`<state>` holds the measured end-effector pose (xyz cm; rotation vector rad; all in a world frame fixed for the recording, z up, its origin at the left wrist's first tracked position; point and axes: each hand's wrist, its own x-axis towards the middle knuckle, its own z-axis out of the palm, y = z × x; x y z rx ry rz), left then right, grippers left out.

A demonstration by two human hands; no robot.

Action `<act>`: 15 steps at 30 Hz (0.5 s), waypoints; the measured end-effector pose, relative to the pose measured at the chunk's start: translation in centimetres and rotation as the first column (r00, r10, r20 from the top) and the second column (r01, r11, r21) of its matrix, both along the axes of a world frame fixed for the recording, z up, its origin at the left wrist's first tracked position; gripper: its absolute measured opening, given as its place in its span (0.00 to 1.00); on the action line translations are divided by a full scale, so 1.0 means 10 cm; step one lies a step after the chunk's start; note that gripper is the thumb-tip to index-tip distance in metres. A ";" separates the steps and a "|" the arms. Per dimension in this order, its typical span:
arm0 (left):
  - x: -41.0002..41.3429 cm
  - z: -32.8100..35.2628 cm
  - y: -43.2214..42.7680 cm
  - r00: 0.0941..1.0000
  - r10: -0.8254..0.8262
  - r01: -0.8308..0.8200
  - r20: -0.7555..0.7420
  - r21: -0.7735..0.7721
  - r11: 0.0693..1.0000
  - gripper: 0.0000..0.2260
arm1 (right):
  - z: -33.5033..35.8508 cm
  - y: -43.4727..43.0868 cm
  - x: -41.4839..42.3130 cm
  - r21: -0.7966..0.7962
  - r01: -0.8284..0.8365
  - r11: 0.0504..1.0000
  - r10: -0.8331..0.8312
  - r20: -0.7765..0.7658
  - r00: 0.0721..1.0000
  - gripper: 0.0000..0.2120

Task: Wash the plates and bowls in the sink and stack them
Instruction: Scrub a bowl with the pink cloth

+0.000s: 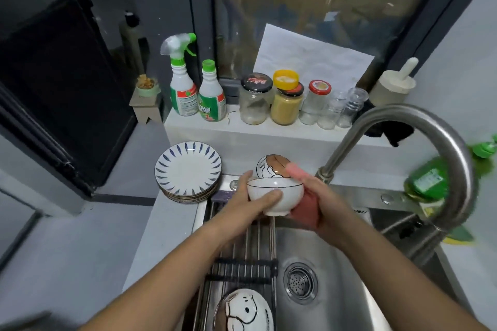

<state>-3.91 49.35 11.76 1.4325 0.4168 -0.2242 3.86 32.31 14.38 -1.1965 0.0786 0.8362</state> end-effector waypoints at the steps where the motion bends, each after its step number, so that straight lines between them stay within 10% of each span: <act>1: 0.12 -0.04 0.08 1.000 -0.013 0.013 0.004 0.070 0.997 0.48 | -0.04 0.06 0.10 -0.005 -0.005 1.000 0.005 0.018 1.000 0.26; 6: 0.68 -0.26 0.31 0.991 -0.094 0.083 0.091 0.116 0.990 0.32 | -0.29 0.23 0.52 -0.159 0.190 0.969 -0.168 0.139 0.976 0.21; 15: 1.27 -0.75 0.44 0.938 -0.235 0.118 0.254 0.403 0.907 0.44 | -0.75 0.32 0.97 -0.285 0.418 0.862 -0.328 0.315 0.891 0.13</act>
